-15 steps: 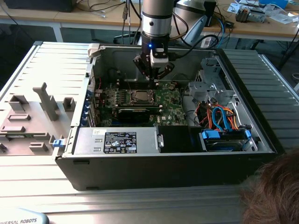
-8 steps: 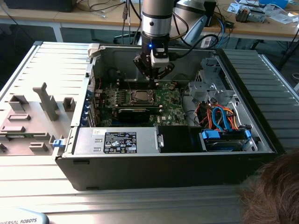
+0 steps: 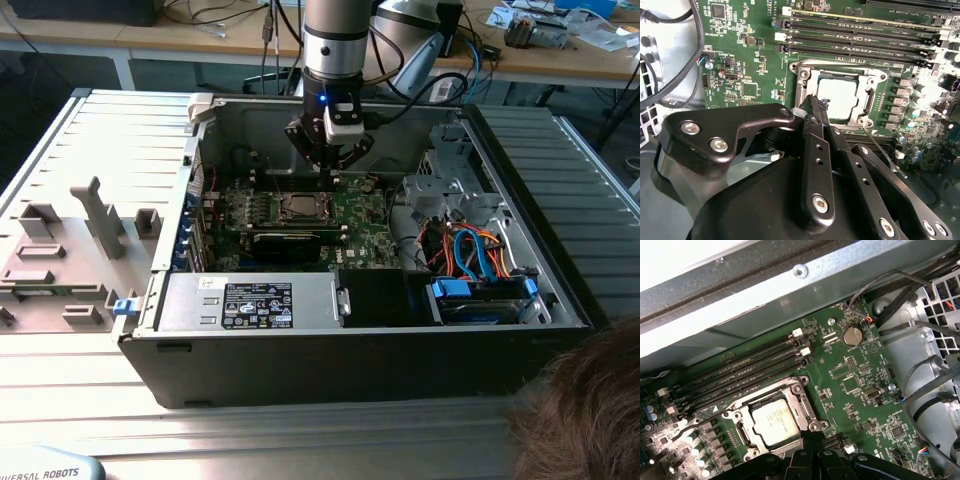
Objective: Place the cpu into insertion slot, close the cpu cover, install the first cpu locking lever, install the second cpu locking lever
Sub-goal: 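Install the first cpu locking lever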
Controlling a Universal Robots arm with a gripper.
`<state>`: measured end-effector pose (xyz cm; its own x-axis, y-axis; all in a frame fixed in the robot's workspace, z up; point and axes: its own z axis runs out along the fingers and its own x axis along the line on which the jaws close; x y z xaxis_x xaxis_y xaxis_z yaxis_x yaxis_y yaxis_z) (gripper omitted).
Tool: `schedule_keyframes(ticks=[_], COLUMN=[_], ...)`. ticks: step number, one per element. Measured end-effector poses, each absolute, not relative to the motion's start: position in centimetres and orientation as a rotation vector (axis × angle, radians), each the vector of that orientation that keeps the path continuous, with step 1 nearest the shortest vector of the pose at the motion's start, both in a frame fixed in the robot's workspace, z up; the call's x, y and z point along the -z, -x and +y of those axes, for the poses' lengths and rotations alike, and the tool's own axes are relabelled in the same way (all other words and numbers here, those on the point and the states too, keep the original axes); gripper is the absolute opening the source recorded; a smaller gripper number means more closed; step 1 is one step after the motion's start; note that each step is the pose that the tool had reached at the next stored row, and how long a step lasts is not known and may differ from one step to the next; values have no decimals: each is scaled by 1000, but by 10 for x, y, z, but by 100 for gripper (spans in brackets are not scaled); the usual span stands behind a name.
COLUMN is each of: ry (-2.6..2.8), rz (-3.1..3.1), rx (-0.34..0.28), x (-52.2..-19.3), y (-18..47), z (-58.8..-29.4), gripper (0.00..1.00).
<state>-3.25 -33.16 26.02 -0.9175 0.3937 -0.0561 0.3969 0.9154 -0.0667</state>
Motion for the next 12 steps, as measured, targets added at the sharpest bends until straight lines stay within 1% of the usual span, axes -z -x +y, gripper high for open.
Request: schedule_keyframes(ticks=[12], ry=[-575], rz=[3043], rx=[118], x=[-260], y=[33], z=[-332], gripper=[11])
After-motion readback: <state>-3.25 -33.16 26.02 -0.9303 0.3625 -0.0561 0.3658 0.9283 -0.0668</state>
